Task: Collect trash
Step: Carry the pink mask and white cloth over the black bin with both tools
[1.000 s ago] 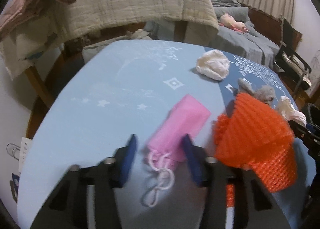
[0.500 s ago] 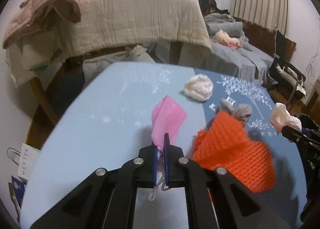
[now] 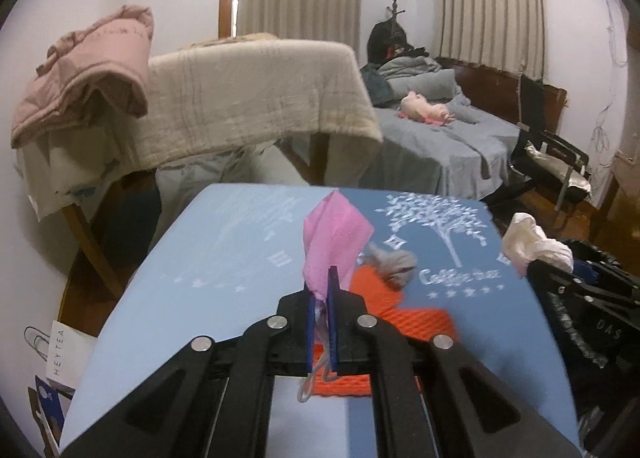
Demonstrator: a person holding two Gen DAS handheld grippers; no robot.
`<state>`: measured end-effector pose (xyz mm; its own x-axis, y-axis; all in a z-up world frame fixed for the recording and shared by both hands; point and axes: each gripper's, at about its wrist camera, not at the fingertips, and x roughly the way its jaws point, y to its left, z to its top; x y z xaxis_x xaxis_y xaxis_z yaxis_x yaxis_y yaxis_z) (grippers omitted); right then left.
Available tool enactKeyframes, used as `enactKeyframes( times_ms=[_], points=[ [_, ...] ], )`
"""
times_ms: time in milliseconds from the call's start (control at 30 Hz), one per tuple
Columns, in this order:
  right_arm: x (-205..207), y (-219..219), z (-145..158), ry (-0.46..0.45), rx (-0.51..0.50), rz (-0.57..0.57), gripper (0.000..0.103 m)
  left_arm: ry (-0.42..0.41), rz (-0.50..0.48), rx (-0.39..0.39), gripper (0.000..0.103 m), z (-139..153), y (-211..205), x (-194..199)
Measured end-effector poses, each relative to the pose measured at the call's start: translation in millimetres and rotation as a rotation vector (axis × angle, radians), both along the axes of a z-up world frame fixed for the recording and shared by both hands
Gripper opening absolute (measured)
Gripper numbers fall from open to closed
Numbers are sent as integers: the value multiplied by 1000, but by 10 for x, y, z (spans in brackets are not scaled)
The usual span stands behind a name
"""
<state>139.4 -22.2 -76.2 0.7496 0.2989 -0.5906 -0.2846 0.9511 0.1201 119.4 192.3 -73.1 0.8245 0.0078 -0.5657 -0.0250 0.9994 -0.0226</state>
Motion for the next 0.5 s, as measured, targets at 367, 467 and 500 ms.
enactKeyframes(
  times_ms=[367,467,500],
  points=[
    [-263,-421,262,-52,24,-49,43,-39,-118,-30,5,196,-638,-124],
    [-328,-543,298,-62,30,-70,43,-42,-154,-35,5,225,-821,-136],
    [-355,-602,309,-64,31,-80,43,-44,-163,-34,5,230,-866,-148]
  ],
)
